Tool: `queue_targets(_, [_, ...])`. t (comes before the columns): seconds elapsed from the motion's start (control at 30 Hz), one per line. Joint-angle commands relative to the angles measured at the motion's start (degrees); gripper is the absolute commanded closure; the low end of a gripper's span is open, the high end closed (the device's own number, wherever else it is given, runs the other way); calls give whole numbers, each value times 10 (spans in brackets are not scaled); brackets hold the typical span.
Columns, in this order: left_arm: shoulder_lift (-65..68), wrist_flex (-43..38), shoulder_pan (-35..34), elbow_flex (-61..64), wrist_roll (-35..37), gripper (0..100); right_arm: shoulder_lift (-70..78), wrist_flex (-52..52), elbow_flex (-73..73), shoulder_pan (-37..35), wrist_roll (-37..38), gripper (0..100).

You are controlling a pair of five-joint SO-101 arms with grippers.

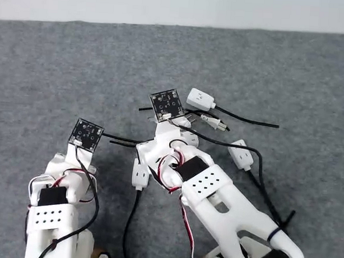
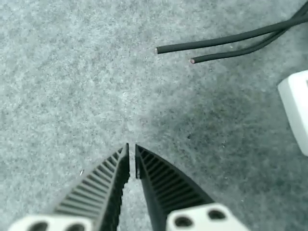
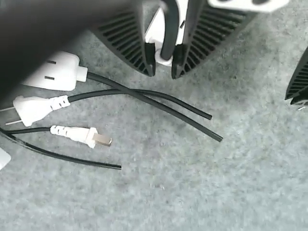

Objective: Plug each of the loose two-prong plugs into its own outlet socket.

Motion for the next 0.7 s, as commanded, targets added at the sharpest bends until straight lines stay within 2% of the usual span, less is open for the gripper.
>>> queue_targets(0.0, [-9,-17,-4,-5,4,989,-3,-15,-6,4,-8,991])
queue_targets(0.4, [-9,-17,-4,-4,-4,989,51,-35,-10,3,-58,991])
queue_targets(0.67, [-9,-16,-4,-4,-21,989,61,-34,-9,3,-55,991])
